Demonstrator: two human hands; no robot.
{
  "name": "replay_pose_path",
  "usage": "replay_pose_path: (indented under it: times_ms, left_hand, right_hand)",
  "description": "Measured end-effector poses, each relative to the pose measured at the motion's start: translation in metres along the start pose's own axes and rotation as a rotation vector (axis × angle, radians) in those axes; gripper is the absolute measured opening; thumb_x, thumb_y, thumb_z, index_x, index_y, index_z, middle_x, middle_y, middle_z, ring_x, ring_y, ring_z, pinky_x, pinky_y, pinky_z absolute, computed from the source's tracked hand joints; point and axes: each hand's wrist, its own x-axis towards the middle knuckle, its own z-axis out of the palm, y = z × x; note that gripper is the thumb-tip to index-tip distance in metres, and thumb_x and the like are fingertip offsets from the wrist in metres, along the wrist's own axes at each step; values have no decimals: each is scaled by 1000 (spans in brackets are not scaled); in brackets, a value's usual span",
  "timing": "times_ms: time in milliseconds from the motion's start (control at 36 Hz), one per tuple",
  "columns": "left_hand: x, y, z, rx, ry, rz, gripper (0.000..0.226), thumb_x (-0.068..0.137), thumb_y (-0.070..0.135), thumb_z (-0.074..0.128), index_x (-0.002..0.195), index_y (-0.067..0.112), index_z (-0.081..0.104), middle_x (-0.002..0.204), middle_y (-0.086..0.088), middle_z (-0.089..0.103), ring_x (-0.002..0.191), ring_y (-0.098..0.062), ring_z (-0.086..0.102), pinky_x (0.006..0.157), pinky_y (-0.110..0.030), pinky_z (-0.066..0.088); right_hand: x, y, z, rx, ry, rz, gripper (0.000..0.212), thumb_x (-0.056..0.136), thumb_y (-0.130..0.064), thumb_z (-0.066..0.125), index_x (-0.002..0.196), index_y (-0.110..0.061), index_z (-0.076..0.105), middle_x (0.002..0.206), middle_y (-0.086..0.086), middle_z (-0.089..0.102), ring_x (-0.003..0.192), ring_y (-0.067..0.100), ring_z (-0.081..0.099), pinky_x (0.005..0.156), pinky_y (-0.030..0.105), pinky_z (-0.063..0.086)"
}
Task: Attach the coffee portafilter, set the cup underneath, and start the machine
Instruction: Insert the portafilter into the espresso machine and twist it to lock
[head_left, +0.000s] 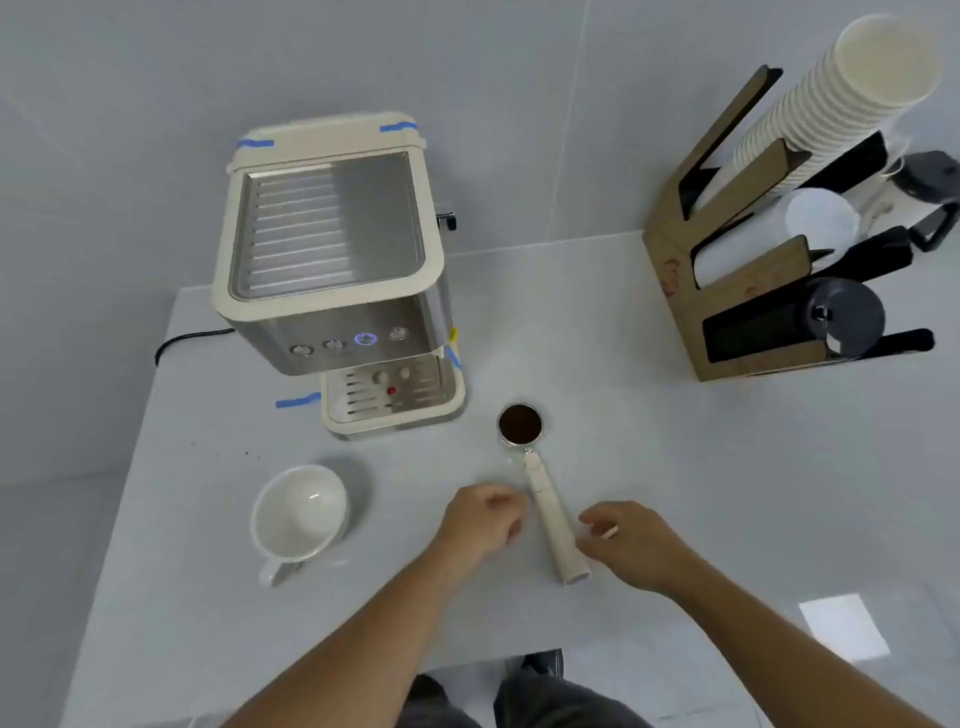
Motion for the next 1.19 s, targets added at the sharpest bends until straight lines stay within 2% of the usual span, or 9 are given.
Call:
replay_pose_path:
  times_ms: [56, 222, 278, 472, 611, 833, 917, 1056, 1194]
  left_hand:
    - [8, 3, 4, -41, 14, 9, 24, 71, 35, 67, 71, 11, 70, 59, -2, 65, 60, -21, 58, 79, -51, 57]
    - [14, 16, 16, -23, 61, 14, 27, 66, 43, 68, 71, 17, 72, 69, -12, 74, 66, -24, 68, 82, -49, 59]
    - [19, 16, 20, -31, 80, -6, 26, 66, 41, 70, 71, 15, 73, 67, -9, 74, 65, -24, 69, 80, -50, 59]
    - [20, 22, 25, -43, 109, -45, 13, 75, 22, 72, 74, 9, 75, 75, -14, 75, 66, -26, 68, 81, -49, 60]
    - [21, 26, 25, -49, 104, -59, 10, 80, 18, 72, 70, 18, 73, 72, -8, 73, 66, -23, 69, 78, -43, 61]
    - [18, 27, 25, -130, 88, -77, 7, 80, 12, 73, 81, 5, 74, 79, -13, 72, 68, -23, 67, 74, -38, 62]
    - [13, 26, 23, -198, 73, -73, 8, 81, 10, 72, 82, 3, 73, 77, -12, 70, 69, -23, 66, 71, -34, 61]
    - [5, 25, 15, -297, 58, -73, 14, 81, 9, 72, 92, -1, 72, 84, -15, 74, 76, -25, 72, 75, -37, 62]
    - [-8, 24, 2, -369, 71, -51, 17, 82, 9, 73, 96, -1, 71, 92, -18, 74, 84, -26, 73, 74, -33, 61]
  right_hand:
    - [1, 1, 2, 42, 21, 11, 43, 89, -38, 64, 128, -21, 62, 115, -4, 62, 99, 13, 58, 71, 15, 41]
    - [-2, -3, 14, 98, 61, -6, 43, 86, -40, 68, 125, -21, 65, 105, -5, 65, 92, 11, 60, 66, 13, 40]
    - [-1, -2, 16, 86, 62, -6, 42, 85, -40, 68, 123, -22, 65, 105, -5, 65, 91, 10, 60, 65, 12, 41]
    - [2, -2, 20, 93, 52, -28, 29, 80, -35, 70, 101, -15, 71, 94, 5, 71, 87, 24, 66, 73, 34, 54]
    - [6, -1, 20, 85, 41, -46, 26, 79, -34, 70, 97, -16, 70, 91, 4, 70, 84, 24, 65, 73, 33, 52]
    - [4, -5, 17, -8, 33, -80, 26, 82, -36, 65, 96, -14, 66, 88, 4, 66, 80, 23, 62, 68, 32, 50]
    - [1, -6, 15, -16, 33, -96, 28, 80, -37, 64, 99, -16, 66, 91, 2, 65, 81, 20, 61, 71, 34, 52]
    - [-6, -10, 10, 8, 19, -133, 37, 82, -38, 68, 114, -20, 63, 103, -3, 65, 87, 13, 63, 78, 27, 55]
    - [-14, -21, 8, 6, 22, -185, 37, 83, -39, 68, 115, -20, 62, 106, -4, 64, 87, 13, 64, 79, 25, 57]
